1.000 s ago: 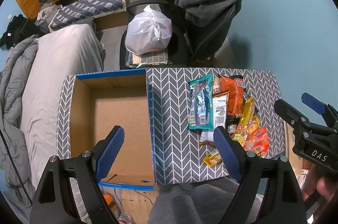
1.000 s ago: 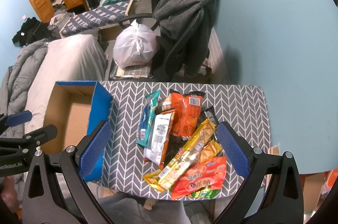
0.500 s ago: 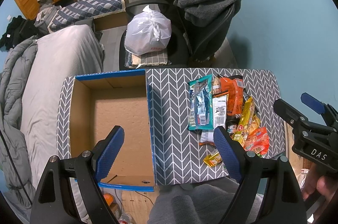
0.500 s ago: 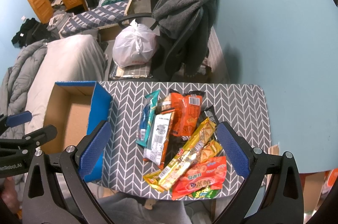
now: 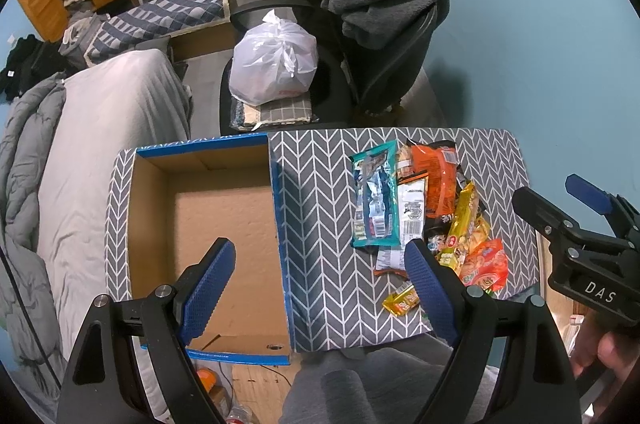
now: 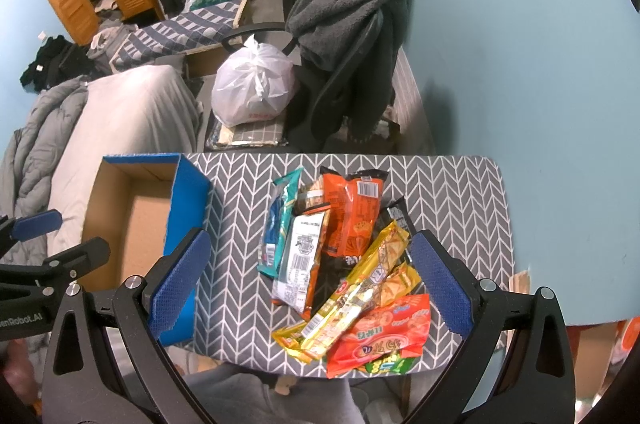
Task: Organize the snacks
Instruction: 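Reach the left tool to the teal packet while the right tool reaches the yellow packet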
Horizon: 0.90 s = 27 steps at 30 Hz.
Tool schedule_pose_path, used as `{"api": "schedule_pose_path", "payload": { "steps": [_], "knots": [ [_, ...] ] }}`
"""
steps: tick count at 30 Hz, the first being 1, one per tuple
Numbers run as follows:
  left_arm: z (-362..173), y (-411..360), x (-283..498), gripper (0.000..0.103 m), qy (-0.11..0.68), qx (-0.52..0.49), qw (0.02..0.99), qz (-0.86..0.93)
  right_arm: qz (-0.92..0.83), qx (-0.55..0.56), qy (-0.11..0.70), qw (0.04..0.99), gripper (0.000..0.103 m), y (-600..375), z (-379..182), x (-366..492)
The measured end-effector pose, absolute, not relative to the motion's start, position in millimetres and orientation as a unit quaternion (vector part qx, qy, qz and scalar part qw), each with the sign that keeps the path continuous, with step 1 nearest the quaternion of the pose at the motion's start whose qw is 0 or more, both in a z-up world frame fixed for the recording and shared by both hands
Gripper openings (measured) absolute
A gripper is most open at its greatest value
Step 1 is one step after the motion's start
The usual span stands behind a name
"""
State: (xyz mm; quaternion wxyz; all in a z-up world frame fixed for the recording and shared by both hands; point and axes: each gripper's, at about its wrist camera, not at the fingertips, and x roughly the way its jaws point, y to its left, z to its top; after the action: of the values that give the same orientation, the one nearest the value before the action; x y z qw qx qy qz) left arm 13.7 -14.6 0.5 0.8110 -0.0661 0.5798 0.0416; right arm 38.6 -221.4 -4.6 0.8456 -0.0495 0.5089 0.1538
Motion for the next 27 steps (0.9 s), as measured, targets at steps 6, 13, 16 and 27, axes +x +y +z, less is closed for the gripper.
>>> {"api": "schedule_pose_path", "payload": {
  "steps": [6, 13, 16, 27],
  "knots": [
    [-3.0, -14.0, 21.9, 0.088, 0.582, -0.06, 0.81, 0.036, 0.143, -0.044, 0.517, 0.843, 0.1, -229.2, -14.0, 38.8],
    [-16.3, -9.0, 38.6, 0.088, 0.589, -0.053, 0.806, 0.022, 0.12, -0.018, 0.538, 0.834, 0.1, -258.9, -22.8, 43.8],
    [-24.6, -7.8, 45.6, 0.088, 0.595, -0.054, 0.802, 0.012, 0.108, -0.01, 0.547, 0.83, 0.1, -271.7, -27.7, 46.9],
    [-69.0, -21.4, 75.9, 0.088, 0.631, -0.028, 0.775, -0.028, 0.075, 0.038, 0.588, 0.804, 0.099, -308.6, -61.7, 56.7]
  ]
}}
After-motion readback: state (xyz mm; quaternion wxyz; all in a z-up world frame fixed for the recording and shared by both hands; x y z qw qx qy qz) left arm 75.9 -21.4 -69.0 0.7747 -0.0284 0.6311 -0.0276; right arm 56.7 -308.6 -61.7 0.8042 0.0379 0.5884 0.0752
